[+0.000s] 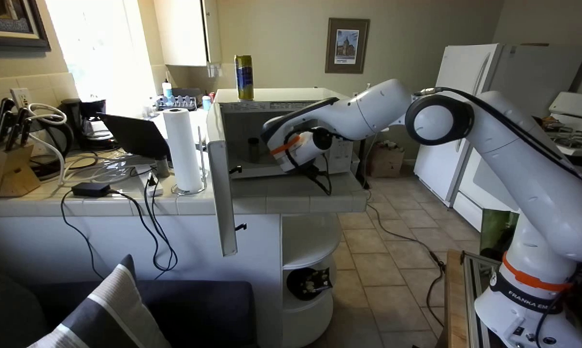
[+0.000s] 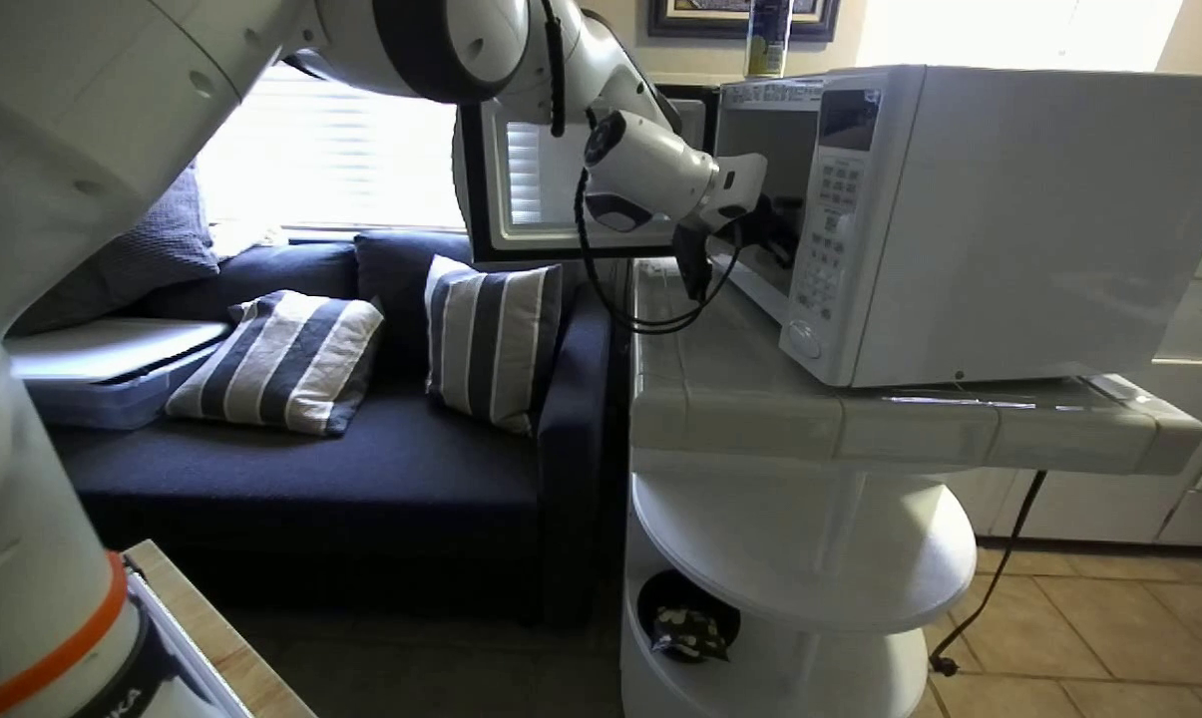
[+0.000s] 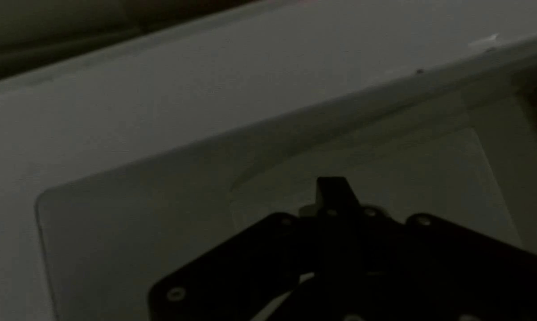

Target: Rotate the microwave plate

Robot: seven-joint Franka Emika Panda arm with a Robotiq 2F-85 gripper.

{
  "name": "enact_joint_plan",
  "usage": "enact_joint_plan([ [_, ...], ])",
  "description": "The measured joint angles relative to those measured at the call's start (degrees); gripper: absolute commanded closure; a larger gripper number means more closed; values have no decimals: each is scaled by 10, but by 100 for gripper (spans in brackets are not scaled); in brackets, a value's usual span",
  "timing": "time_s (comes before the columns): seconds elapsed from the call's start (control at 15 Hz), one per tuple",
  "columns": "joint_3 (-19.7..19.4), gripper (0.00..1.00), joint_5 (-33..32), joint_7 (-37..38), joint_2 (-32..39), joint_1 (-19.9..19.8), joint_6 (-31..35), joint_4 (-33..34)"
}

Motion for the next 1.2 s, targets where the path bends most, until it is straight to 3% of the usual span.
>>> enact_joint_plan([
  [1.2,-3,100,-79,37,25,0,-29,0],
])
